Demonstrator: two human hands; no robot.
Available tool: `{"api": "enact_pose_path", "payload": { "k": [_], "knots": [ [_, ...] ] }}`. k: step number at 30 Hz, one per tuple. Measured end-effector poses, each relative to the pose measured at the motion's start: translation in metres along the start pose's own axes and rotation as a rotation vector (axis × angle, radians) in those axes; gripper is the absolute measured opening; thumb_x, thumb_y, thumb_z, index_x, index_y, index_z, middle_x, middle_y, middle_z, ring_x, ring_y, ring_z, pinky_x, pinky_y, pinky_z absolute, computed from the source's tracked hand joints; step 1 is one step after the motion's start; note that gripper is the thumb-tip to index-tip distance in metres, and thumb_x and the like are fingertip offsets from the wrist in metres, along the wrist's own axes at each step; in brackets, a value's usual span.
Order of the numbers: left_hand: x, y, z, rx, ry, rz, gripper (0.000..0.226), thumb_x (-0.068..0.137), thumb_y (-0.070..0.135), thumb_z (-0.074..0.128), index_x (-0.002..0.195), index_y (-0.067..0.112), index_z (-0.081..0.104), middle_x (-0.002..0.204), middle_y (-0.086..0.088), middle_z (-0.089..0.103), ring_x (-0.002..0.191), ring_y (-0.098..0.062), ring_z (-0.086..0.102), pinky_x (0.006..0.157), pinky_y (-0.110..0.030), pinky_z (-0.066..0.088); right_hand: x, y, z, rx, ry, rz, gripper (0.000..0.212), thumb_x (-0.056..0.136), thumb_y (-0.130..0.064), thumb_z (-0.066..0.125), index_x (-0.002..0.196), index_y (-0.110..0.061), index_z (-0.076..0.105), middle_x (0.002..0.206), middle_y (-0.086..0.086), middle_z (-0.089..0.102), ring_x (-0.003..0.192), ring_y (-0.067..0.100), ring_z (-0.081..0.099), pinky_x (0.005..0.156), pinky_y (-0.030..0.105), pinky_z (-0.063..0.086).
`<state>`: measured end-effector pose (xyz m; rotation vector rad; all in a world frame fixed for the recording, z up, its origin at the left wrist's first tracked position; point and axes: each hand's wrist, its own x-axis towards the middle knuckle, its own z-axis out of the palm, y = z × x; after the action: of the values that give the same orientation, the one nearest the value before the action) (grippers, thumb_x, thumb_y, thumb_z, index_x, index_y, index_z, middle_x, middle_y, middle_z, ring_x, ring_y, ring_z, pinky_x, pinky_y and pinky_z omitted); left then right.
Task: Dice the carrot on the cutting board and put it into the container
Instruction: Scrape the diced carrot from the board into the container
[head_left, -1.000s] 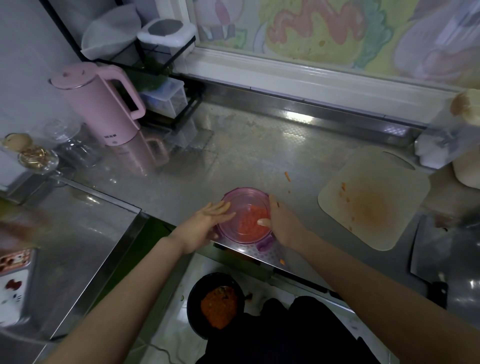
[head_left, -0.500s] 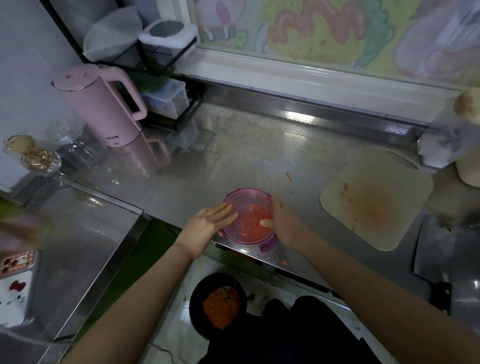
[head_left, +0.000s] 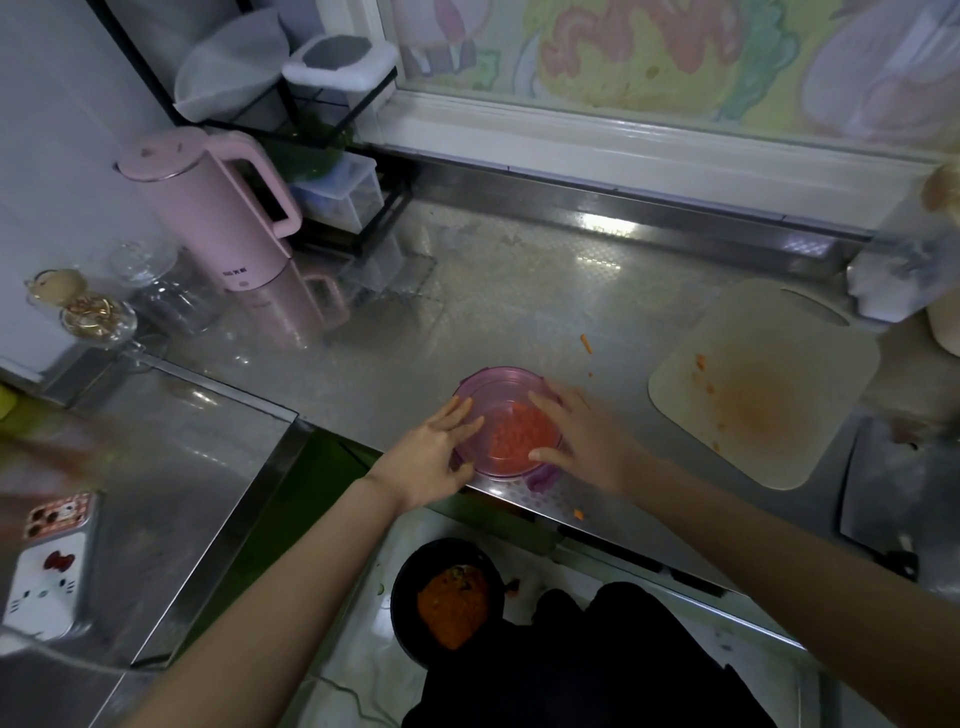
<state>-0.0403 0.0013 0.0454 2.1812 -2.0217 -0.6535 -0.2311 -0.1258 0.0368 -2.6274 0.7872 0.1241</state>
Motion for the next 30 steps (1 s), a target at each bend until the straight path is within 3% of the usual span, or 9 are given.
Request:
{"api": "enact_pose_path", "payload": {
  "k": [5, 12, 18, 23, 27, 30],
  "knots": [
    [-0.005, 0.001, 0.005, -0.084, 0.013, -0.02, 0.065, 0.093, 0.038, 0.051, 0.148, 0.023, 0.02, 0.157, 0.0, 0.006, 0.144, -0.009, -0.004, 0.109, -0.018, 0.002, -0.007, 0.006, 0.01, -0.126, -0.142, -0.068, 0.089, 0.083, -0.06, 0.052, 0.151, -0.023, 0.007, 0.159, 0.009, -0.007, 0.146, 0.022, -0.008, 0.119, 0.038, 0.01],
    [-0.008, 0.003, 0.007, -0.157, 0.031, -0.031, 0.065, 0.092, 0.036, 0.053, 0.147, 0.022, 0.022, 0.157, 0.001, 0.007, 0.141, -0.005, -0.006, 0.113, -0.021, 0.006, -0.009, -0.004, 0.019, -0.147, -0.092, -0.012, 0.083, 0.087, -0.05, 0.051, 0.151, -0.02, 0.008, 0.158, 0.012, -0.005, 0.146, 0.025, -0.009, 0.119, 0.042, 0.015],
    [-0.007, 0.006, 0.012, -0.167, 0.019, -0.062, 0.067, 0.092, 0.036, 0.053, 0.148, 0.021, 0.019, 0.157, 0.001, 0.003, 0.136, -0.001, -0.013, 0.118, -0.033, 0.019, -0.007, -0.012, 0.02, -0.167, -0.106, 0.035, 0.078, 0.09, -0.044, 0.051, 0.151, -0.018, 0.009, 0.158, 0.013, -0.006, 0.146, 0.027, -0.009, 0.118, 0.044, 0.019],
    [-0.005, 0.009, 0.012, -0.154, 0.029, -0.065, 0.069, 0.091, 0.037, 0.053, 0.148, 0.02, 0.018, 0.157, 0.001, 0.003, 0.136, -0.001, -0.012, 0.112, -0.021, 0.002, -0.008, -0.015, 0.02, -0.169, -0.092, 0.047, 0.075, 0.092, -0.043, 0.049, 0.151, -0.018, 0.011, 0.158, 0.013, -0.004, 0.146, 0.028, -0.008, 0.116, 0.043, 0.023],
    [-0.007, 0.014, 0.012, -0.073, 0.064, -0.081, 0.068, 0.09, 0.041, 0.054, 0.147, 0.02, 0.022, 0.157, -0.001, 0.009, 0.144, -0.016, 0.004, 0.114, -0.027, 0.012, -0.008, -0.014, 0.019, -0.141, -0.086, 0.045, 0.076, 0.09, -0.046, 0.05, 0.151, -0.019, 0.011, 0.158, 0.011, -0.004, 0.146, 0.027, -0.008, 0.116, 0.045, 0.022],
    [-0.01, 0.022, 0.019, -0.02, 0.193, -0.001, 0.057, 0.085, 0.038, 0.062, 0.135, 0.02, 0.042, 0.141, -0.007, 0.035, 0.133, -0.023, 0.031, 0.109, -0.032, 0.026, -0.011, -0.011, 0.018, -0.104, -0.067, 0.022, 0.076, 0.091, -0.047, 0.049, 0.151, -0.02, 0.01, 0.159, 0.01, -0.005, 0.146, 0.025, -0.009, 0.116, 0.042, 0.017]
  ]
}}
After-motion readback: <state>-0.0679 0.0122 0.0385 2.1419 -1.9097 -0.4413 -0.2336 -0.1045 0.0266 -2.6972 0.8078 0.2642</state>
